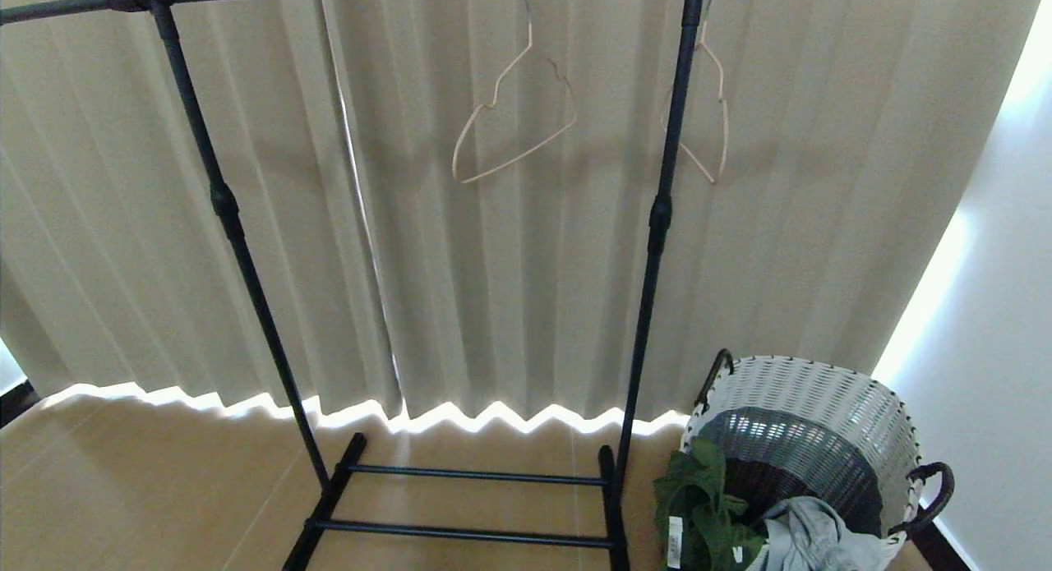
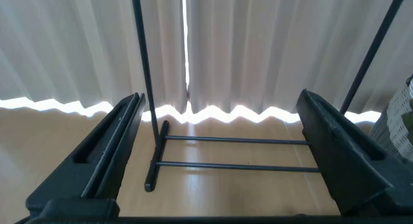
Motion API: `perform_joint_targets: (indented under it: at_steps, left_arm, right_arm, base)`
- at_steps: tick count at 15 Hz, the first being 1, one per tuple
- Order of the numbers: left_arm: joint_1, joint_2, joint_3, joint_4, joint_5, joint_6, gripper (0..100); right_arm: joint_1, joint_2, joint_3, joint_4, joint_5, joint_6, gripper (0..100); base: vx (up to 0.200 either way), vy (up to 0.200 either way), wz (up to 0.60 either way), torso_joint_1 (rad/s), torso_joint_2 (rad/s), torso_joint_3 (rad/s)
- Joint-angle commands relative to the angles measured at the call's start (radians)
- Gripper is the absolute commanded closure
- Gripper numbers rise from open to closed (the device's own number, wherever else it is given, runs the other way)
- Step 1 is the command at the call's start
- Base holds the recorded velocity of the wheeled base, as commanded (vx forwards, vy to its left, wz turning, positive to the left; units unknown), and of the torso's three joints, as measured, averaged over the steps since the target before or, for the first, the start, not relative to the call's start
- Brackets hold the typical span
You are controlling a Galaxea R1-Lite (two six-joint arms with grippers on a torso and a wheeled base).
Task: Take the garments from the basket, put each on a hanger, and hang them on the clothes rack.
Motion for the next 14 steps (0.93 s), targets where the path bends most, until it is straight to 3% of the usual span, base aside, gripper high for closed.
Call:
perform_joint_targets:
  at_steps: [1, 14]
  left_arm:
    - [0.002, 0.001, 0.000, 0.000, 0.000, 0.000, 0]
    - [0.000, 0.000, 0.000, 0.000, 0.000, -0.003, 0]
  right_arm:
    - [0.000, 0.001, 0.000, -0.001, 0.000, 0.001, 0]
    - [0.001, 0.001, -0.001, 0.001, -0.001, 0.014, 0]
  base:
    - [0.000, 0.000, 0.00, 0.000, 0.00, 0.000]
    - [0.000, 0.000, 0.00, 0.000, 0.00, 0.000]
